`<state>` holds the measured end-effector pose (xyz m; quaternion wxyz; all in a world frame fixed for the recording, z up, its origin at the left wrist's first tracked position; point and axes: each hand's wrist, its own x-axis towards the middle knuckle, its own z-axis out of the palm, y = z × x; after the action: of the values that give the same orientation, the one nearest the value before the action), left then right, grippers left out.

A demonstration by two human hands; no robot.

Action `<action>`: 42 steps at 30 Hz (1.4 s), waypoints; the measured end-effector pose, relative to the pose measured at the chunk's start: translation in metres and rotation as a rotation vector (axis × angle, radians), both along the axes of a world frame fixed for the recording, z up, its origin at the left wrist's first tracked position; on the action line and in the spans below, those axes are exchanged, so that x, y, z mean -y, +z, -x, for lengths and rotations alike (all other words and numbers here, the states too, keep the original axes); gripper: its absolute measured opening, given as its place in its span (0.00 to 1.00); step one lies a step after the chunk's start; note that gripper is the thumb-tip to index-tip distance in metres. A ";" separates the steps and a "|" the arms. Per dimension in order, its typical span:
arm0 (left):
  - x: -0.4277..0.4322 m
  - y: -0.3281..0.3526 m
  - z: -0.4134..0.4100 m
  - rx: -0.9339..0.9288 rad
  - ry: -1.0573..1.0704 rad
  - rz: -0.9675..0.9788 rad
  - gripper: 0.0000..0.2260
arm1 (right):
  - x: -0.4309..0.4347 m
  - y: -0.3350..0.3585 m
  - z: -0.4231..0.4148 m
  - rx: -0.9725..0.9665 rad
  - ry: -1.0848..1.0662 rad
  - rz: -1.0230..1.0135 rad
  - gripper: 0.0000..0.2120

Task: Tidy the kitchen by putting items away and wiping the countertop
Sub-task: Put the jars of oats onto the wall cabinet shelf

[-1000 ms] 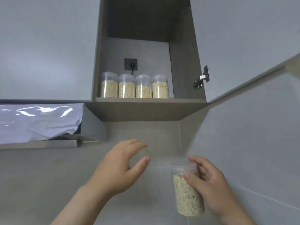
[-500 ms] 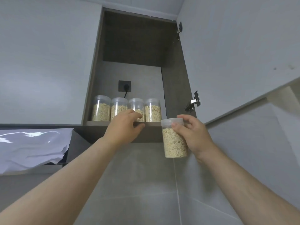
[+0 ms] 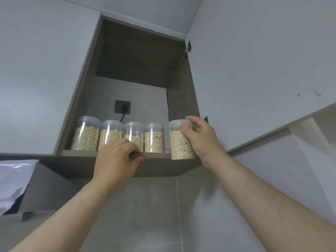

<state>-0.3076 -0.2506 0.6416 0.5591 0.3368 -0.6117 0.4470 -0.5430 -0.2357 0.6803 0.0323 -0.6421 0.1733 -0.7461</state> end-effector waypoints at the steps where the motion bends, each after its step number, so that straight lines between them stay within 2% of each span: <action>1: 0.000 0.000 0.000 -0.001 -0.006 0.000 0.07 | 0.001 0.006 0.001 -0.006 -0.015 0.008 0.17; 7: 0.003 0.001 0.000 -0.005 -0.013 -0.001 0.06 | 0.015 0.031 0.001 -0.009 -0.028 0.003 0.15; 15: 0.004 0.001 -0.002 0.003 -0.021 -0.006 0.06 | 0.041 0.028 -0.001 -0.046 0.020 -0.073 0.11; 16: 0.004 0.001 -0.002 0.003 -0.020 -0.010 0.06 | 0.042 0.028 0.000 -0.082 0.005 -0.095 0.13; 20: 0.005 0.001 -0.002 0.001 -0.027 -0.004 0.06 | 0.040 0.025 0.011 -0.238 -0.086 -0.193 0.31; 22: 0.005 0.001 -0.001 -0.002 -0.030 -0.003 0.06 | 0.036 0.022 0.017 -0.307 -0.090 -0.211 0.35; 27: 0.004 0.000 -0.001 -0.006 -0.027 -0.003 0.06 | 0.030 0.022 0.025 -0.460 -0.155 -0.183 0.37; 38: 0.004 0.000 -0.001 -0.004 -0.036 -0.008 0.06 | 0.040 0.018 0.017 -0.416 -0.113 -0.254 0.38; 42: 0.004 0.000 -0.001 0.001 -0.033 -0.001 0.06 | 0.043 0.019 0.012 -0.406 -0.159 -0.283 0.38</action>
<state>-0.3064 -0.2550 0.6416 0.5659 0.3267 -0.6177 0.4375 -0.5550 -0.2787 0.6991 0.0277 -0.7521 0.3289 -0.5704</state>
